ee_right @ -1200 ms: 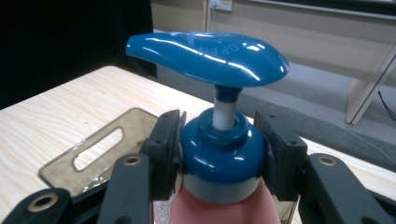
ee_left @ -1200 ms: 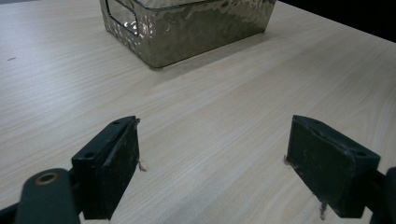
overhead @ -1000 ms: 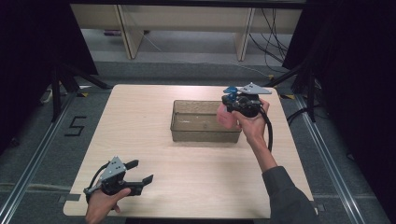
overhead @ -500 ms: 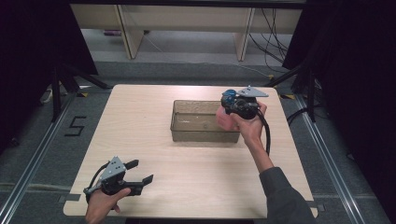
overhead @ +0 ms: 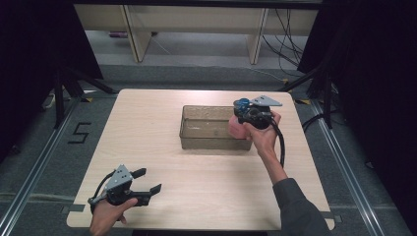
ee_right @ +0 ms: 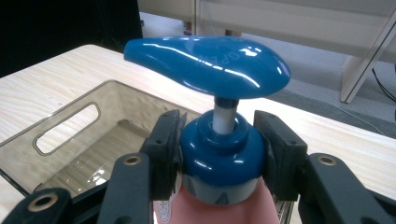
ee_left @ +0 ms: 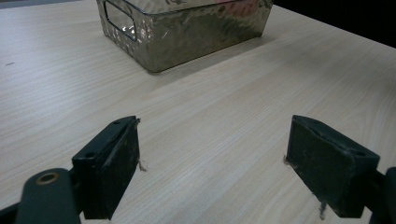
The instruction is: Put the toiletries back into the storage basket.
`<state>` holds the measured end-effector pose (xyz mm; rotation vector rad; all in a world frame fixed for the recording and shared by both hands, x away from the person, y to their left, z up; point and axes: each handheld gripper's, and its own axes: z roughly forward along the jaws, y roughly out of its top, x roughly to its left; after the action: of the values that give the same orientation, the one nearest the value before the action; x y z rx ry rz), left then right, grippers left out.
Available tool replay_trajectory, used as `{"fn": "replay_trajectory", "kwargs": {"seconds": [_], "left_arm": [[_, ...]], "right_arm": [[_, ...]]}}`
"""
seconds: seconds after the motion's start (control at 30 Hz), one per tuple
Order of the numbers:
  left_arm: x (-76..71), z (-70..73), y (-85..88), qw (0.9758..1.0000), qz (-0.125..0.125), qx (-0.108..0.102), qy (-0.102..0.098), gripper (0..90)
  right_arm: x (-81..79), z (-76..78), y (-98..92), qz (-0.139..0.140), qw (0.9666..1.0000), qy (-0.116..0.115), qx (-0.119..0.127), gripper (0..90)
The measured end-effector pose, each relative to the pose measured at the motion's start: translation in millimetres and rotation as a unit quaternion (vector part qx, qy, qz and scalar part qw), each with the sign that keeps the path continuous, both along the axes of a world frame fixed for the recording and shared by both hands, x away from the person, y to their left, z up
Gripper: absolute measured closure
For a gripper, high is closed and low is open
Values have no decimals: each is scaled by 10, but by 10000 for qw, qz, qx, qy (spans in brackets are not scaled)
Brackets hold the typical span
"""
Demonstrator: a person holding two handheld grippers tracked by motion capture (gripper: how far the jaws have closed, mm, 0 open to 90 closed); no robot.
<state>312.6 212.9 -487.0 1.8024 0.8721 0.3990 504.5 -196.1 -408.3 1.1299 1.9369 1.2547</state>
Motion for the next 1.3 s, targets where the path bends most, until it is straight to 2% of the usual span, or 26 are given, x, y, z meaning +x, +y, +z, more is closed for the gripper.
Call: {"fn": "replay_trajectory", "kwargs": {"seconds": [0.07, 0.23, 0.3, 0.37, 0.4, 0.53, 0.57, 0.6, 0.63, 0.7, 0.73, 0.83, 0.87, 0.93, 0.97, 1.13, 1.23, 1.3], "left_arm": [[2, -1, 1, 10000, 10, -3, 18, 168], [1, -4, -1, 10000, -2, -3, -2, 168], [2, 0, -1, 10000, -7, -4, -3, 168], [2, -4, -3, 10000, -30, 7, -7, 168], [3, -3, -4, 10000, -25, 5, -3, 168], [-3, 1, -4, 10000, -33, 24, -8, 169], [-3, 1, -4, 10000, -33, 24, -8, 168], [1, 0, -3, 10000, -33, -5, -16, 169], [3, 1, -3, 10000, -31, -2, -18, 169], [-1, -1, -4, 10000, -27, 29, -15, 169], [-1, -2, -4, 10000, -28, 28, -10, 169], [1, -1, -8, 10000, -40, -1, -31, 169], [-1, -1, -7, 10000, -45, 7, -32, 169], [2, -2, -6, 10000, -36, -7, -24, 169], [3, -2, -6, 10000, -34, -4, -22, 168], [0, -4, -13, 10000, -31, -14, -15, 169], [-1, -3, -10, 10000, -53, 38, -18, 169], [3, -5, -11, 10000, -51, 32, -19, 169]], "right_arm": [[-7, -18, -12, 26, 9999, 137, 9, 538], [-2, -53, -10, 53, 9999, 81, 47, 538], [-11, -63, -15, 20, 9999, 105, 2, 538], [-18, -89, -16, 49, 9997, 197, 95, 538], [-6, -99, -31, 56, 10000, 71, -25, 538], [-17, -141, -39, 6, 9998, 184, 18, 538], [-17, -141, -39, 6, 9998, 184, 18, 538], [-5, -165, -46, 21, 10000, 78, -45, 538], [-13, -174, -37, 28, 9998, 200, 45, 538], [-17, -188, -27, -34, 9999, 151, 63, 538], [-24, -186, -31, 3, 9997, 234, 2, 538], [-20, -218, -31, -11, 9998, 207, 8, 538], [-26, -231, -34, -5, 9996, 290, 27, 538], [-34, -243, -23, -69, 9995, 309, 72, 538], [-13, -256, -38, 33, 9997, 241, 13, 538], [-12, -278, -31, -18, 9997, 231, 30, 538], [-36, -268, -15, -16, 9994, 350, 61, 537], [-37, -277, -18, -7, 9996, 274, 25, 537]]}}
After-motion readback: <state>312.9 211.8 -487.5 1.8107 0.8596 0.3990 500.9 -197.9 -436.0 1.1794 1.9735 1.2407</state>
